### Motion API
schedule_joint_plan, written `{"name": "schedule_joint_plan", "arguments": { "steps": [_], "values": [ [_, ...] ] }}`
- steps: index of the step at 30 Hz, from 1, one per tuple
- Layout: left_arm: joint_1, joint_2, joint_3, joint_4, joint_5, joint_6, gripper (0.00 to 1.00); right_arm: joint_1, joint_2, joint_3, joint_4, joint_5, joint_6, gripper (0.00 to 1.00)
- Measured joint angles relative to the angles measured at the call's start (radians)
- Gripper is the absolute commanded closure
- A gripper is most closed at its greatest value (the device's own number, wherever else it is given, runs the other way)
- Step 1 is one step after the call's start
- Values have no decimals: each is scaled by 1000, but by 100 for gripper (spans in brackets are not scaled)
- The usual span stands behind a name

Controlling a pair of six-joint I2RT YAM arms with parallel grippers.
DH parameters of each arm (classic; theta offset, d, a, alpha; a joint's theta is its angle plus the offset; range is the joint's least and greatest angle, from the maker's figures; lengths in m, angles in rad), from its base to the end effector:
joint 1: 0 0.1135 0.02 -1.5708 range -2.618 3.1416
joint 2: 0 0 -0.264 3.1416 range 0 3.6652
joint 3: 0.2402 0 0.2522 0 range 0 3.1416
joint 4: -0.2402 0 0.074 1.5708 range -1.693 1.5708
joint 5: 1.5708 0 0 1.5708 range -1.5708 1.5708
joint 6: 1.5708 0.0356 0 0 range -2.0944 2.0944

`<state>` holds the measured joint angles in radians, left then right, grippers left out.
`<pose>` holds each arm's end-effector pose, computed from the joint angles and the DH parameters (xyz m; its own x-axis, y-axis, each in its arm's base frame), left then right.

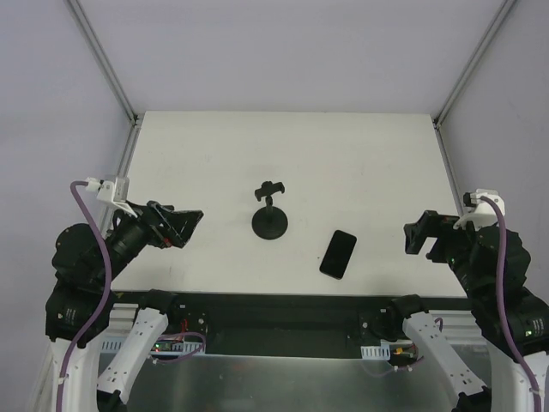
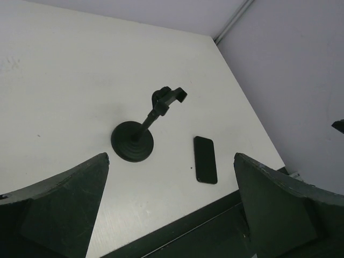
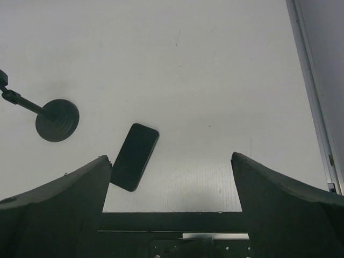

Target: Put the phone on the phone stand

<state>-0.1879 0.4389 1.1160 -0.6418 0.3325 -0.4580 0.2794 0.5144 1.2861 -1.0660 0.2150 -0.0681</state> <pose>0.0390 -0.0192 0.4297 -0.1887 -0.3895 -0.9015 0.4611 0.7753 -0.4315 0.0290 0.0004 0.4257 -0.2732 -0.1475 -0.9506 -0.0920 0.9876 -0.1269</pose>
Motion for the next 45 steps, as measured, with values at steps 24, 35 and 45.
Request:
{"name": "schedule_joint_plan", "arguments": {
  "steps": [24, 35, 45],
  "values": [
    [-11, 258, -185, 46, 261, -39, 3, 159, 270, -365, 218, -253, 257, 4],
    [-137, 238, -384, 148, 268, -117, 1, 284, 569, -437, 326, 4, 619, 4],
    [-147, 212, -429, 160, 262, -132, 1, 344, 851, -408, 330, 80, 819, 4]
  ]
}}
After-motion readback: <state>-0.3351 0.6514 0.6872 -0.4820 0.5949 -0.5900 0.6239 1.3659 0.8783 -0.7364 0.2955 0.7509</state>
